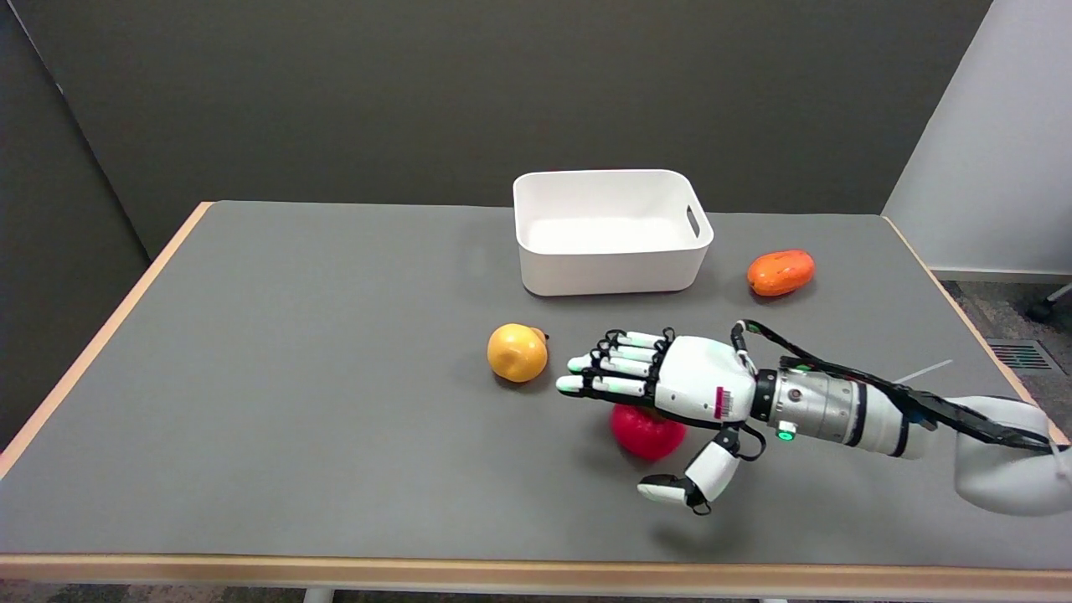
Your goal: Pick up tomato.
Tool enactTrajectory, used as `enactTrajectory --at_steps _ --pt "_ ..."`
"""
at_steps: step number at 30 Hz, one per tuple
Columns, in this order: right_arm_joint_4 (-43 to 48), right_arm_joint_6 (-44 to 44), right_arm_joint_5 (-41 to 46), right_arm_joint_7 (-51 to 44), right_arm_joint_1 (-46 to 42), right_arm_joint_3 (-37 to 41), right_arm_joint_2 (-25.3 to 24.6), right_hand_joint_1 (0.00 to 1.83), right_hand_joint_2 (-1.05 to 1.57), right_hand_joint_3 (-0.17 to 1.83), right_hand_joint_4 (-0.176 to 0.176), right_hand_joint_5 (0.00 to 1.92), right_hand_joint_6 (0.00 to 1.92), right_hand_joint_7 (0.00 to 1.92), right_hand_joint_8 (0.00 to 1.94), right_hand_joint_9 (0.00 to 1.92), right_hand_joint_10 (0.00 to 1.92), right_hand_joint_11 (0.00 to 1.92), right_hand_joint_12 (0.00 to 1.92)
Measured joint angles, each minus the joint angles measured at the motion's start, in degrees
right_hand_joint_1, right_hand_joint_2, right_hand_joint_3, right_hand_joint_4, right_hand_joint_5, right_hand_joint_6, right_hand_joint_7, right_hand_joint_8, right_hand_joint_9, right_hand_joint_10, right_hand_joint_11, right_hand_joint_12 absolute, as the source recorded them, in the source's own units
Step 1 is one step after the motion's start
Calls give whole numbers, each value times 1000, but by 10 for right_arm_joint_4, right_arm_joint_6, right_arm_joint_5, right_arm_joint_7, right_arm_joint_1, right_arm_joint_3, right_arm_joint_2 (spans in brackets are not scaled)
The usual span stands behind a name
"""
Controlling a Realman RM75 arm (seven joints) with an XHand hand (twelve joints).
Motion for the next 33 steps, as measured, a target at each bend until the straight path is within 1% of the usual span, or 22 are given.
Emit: enactTrajectory --at_steps 5,7,9,11,13,18,28,30,33 --pt "25 -3 10 -1 33 -28 -18 341 548 1027 94 -1 88 45 184 67 535 57 860" --pt "35 -3 13 -1 44 -37 -24 337 549 1027 92 -1 110 45 205 82 538 66 872" --pt "44 -3 15 -1 53 -43 -30 299 534 1017 91 6 151 68 270 127 547 87 923" --pt "54 -2 18 -1 63 -50 -36 310 530 1016 93 37 125 79 277 138 555 96 931" --pt "62 1 21 -1 70 -56 -41 347 569 1010 97 22 279 133 281 189 553 99 1039" --pt "79 14 29 -2 84 -67 -49 354 574 1008 103 66 293 182 302 226 590 127 1097" --pt "99 52 49 -2 83 -80 -48 331 566 1008 110 101 327 214 322 254 624 160 1141" --pt "100 58 52 -2 80 -81 -46 294 560 1026 113 103 332 207 352 251 638 192 1100" --pt "101 68 56 -2 72 -82 -41 284 562 1028 111 104 334 211 354 252 639 197 1105"
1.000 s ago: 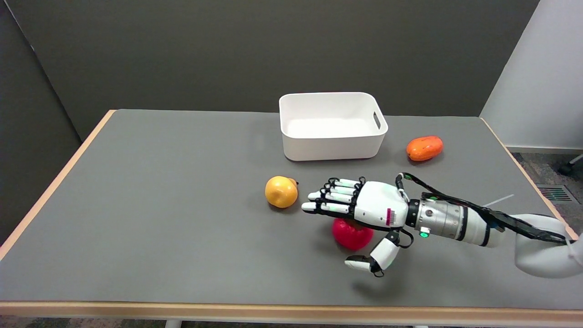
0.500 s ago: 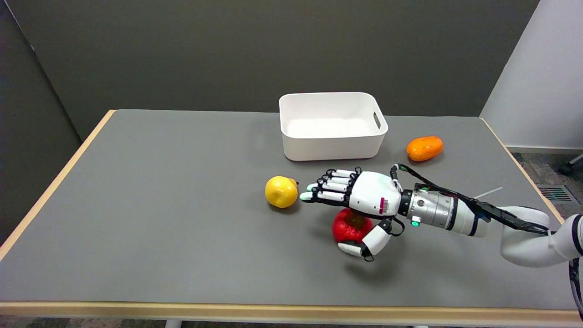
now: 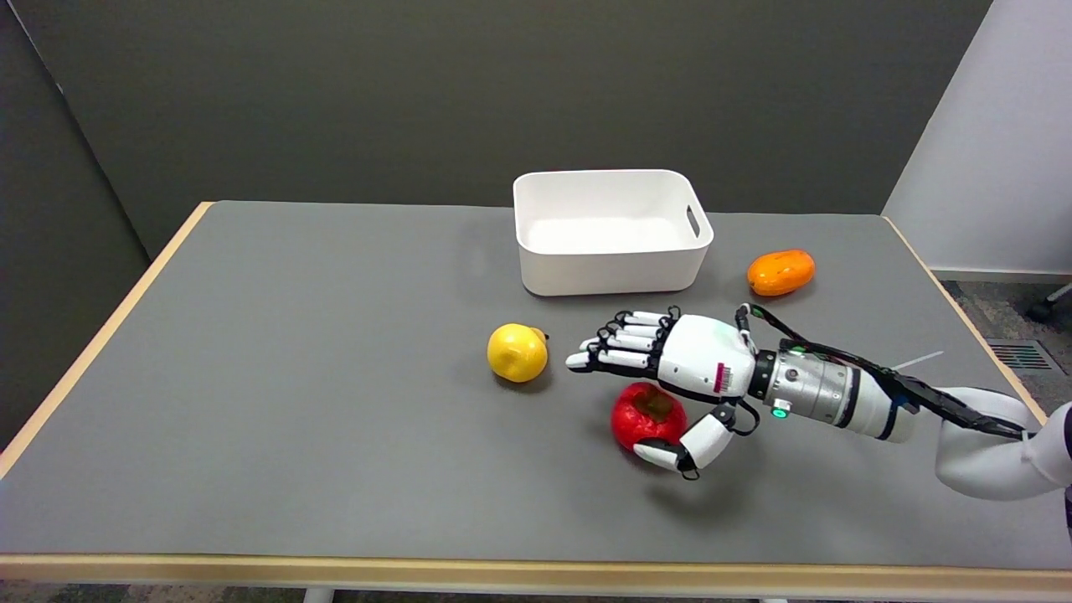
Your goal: Pick up tomato.
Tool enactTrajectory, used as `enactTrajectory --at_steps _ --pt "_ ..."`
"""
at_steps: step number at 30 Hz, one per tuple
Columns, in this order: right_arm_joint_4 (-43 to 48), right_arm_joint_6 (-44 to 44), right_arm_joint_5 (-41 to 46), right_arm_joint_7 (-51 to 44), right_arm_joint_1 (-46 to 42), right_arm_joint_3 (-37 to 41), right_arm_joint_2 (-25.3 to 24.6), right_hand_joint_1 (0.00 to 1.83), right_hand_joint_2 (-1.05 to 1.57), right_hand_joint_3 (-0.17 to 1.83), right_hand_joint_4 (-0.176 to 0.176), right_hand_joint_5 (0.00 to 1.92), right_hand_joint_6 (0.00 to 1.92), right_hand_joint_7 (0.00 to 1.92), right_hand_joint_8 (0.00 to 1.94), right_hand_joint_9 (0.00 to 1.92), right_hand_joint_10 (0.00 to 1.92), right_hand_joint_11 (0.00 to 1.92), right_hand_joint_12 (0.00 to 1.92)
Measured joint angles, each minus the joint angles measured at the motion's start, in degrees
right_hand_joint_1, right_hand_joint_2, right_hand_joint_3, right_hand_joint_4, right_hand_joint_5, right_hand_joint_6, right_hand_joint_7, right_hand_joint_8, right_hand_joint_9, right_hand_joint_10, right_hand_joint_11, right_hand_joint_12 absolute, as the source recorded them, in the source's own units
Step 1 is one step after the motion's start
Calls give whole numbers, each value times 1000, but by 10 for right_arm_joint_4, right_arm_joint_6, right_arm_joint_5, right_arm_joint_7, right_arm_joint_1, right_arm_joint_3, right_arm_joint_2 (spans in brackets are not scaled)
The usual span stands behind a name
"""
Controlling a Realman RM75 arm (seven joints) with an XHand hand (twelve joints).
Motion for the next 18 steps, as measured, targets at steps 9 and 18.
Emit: enactTrajectory --at_steps 9,18 --pt "-2 14 8 0 -15 -3 10 292 562 1017 113 106 336 217 341 255 633 184 1133" --pt "-12 12 8 0 -19 -6 12 306 569 1013 113 96 322 203 316 248 617 163 1137"
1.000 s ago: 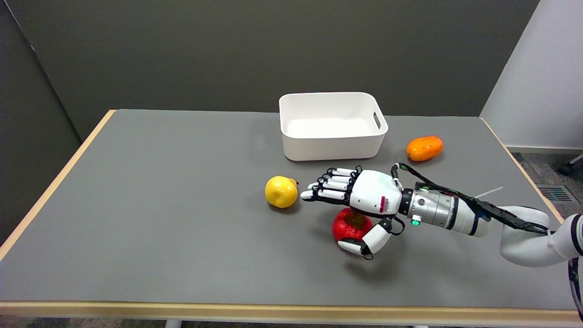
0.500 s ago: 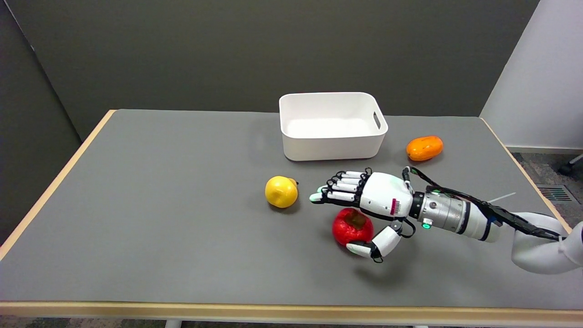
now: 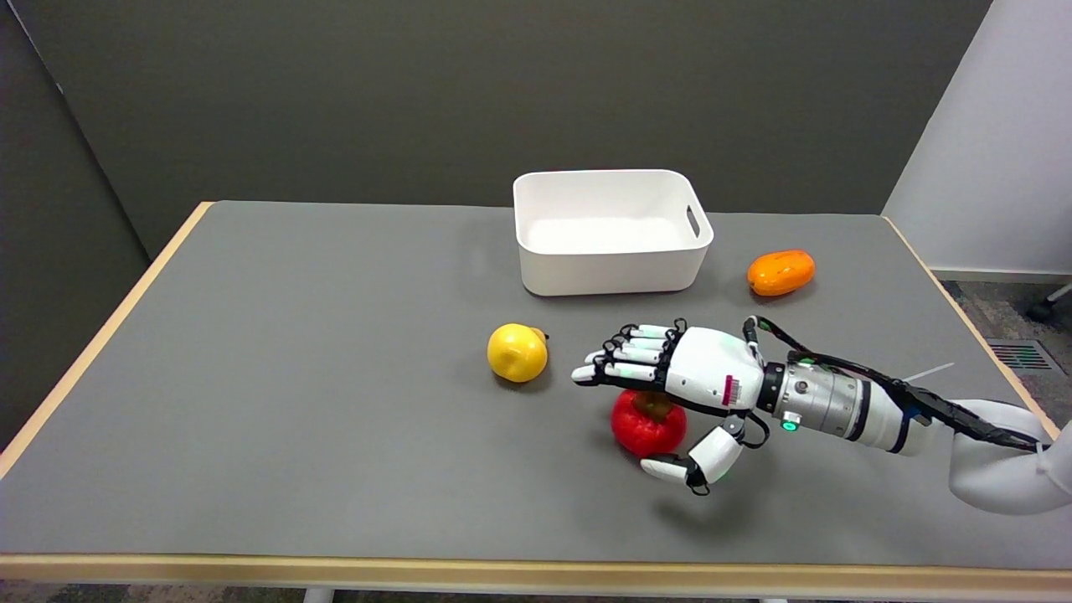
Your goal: Pick up tomato.
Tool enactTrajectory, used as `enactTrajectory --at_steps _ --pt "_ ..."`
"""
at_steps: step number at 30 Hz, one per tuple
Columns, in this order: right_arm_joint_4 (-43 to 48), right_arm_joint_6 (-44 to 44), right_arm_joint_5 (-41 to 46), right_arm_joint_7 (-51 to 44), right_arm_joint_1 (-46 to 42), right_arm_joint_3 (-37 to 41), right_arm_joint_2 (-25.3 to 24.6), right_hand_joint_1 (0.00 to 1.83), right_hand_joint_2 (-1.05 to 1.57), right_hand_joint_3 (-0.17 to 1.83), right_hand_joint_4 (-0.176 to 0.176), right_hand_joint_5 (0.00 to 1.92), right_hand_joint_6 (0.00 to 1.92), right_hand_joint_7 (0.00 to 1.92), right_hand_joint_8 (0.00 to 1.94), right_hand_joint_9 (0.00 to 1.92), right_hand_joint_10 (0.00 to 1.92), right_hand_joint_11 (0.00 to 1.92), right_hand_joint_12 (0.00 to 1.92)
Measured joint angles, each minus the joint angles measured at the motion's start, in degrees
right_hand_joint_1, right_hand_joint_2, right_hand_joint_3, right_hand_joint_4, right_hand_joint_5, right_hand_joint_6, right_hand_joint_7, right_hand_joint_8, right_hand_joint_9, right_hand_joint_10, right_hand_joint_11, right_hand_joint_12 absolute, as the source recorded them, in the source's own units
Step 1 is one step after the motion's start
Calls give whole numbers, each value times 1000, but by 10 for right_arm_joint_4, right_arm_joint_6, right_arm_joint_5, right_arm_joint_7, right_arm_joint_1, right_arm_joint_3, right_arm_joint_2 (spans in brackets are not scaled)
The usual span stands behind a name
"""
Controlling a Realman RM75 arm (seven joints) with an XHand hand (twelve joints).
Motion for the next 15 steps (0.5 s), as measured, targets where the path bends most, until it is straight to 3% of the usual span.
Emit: enactTrajectory --at_steps 3,15 --pt "-3 -4 -1 0 0 -2 -2 280 570 1041 112 101 314 203 364 254 645 201 1079" --pt "-7 -16 -5 0 1 -9 -8 385 615 1047 109 134 433 293 455 316 713 273 1194"
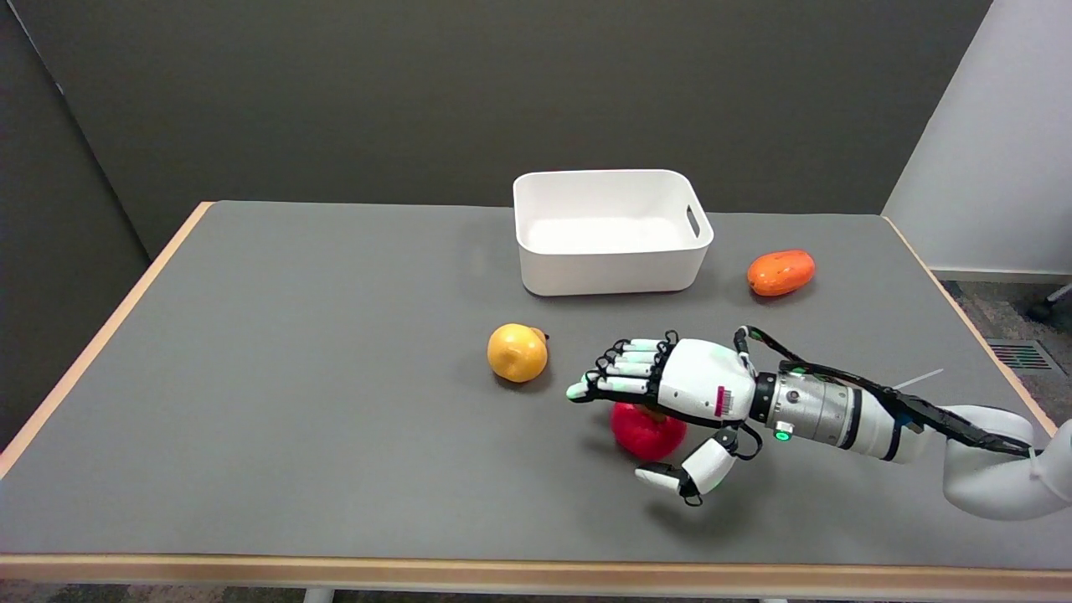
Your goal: Pick up tomato.
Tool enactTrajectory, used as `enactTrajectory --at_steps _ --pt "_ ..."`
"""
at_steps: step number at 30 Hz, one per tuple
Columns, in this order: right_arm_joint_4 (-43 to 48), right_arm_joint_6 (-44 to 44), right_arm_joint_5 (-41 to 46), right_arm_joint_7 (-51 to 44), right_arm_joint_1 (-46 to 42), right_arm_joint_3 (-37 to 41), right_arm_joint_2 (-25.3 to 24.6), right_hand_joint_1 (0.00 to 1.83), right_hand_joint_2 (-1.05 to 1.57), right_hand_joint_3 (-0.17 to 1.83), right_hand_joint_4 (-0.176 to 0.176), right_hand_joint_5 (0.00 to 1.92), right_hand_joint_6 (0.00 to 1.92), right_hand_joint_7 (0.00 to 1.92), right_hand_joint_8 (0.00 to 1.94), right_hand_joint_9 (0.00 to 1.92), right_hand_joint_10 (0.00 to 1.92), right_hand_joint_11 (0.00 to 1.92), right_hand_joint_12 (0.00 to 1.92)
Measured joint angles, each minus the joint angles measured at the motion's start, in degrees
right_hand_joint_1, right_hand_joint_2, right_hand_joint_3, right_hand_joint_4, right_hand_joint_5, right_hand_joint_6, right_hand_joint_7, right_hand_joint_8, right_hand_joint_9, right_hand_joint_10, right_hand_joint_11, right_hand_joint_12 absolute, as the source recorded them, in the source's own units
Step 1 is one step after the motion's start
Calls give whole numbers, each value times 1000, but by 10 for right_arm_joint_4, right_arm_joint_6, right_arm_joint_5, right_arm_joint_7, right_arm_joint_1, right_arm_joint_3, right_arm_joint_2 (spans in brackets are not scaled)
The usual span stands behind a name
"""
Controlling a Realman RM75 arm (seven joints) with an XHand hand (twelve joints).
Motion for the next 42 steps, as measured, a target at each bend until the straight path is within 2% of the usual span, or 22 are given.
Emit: enactTrajectory --at_steps 3,5,11,18,22,24,26,27,28,29,30,31,32,37,42 --pt "0 -4 0 -1 0 -1 -1 409 621 1044 110 150 450 311 474 335 734 303 1242" --pt "0 -6 0 -1 1 -2 -2 466 630 1041 111 173 476 337 500 377 779 369 1326" --pt "0 -10 -2 -2 1 -2 -3 625 658 1038 110 200 517 389 543 455 850 500 1405" --pt "0 -13 -7 -4 6 -2 -4 1065 708 984 118 264 579 480 649 524 979 590 1455" --pt "1 -13 -13 -4 9 -2 -4 1151 726 991 132 313 766 578 809 610 1019 614 1447" --pt "1 -13 -15 -4 10 -2 -4 1183 745 979 155 338 869 607 861 628 1043 630 1452" --pt "2 -13 -17 -4 11 -2 -4 1291 1041 413 173 373 1129 701 1356 674 1134 651 1457" --pt "2 -13 -18 -4 12 -2 -4 1359 1097 276 176 389 1205 716 1433 705 1243 664 1463" --pt "2 -13 -18 -4 13 -2 -4 1431 1097 234 176 404 1246 713 1406 739 1383 678 1472" --pt "2 -13 -19 -4 13 -2 -4 1427 1107 213 140 430 1323 726 1377 762 1424 691 1475" --pt "2 -12 -19 -4 14 -2 -4 1287 1143 216 21 491 1504 777 1332 777 1311 708 1468" --pt "2 -12 -20 -4 14 -3 -4 1175 1172 219 -74 539 1650 817 1295 789 1220 721 1463" --pt "3 -12 -20 -4 14 -3 -4 1157 1170 230 -85 552 1670 824 1287 792 1218 723 1482" --pt "6 -6 -20 -4 15 -3 -5 1172 1089 353 -84 592 1629 867 1256 832 1277 769 1558" --pt "11 9 -7 -5 16 -2 -5 1177 1084 348 -91 604 1620 881 1238 847 1247 795 1542"
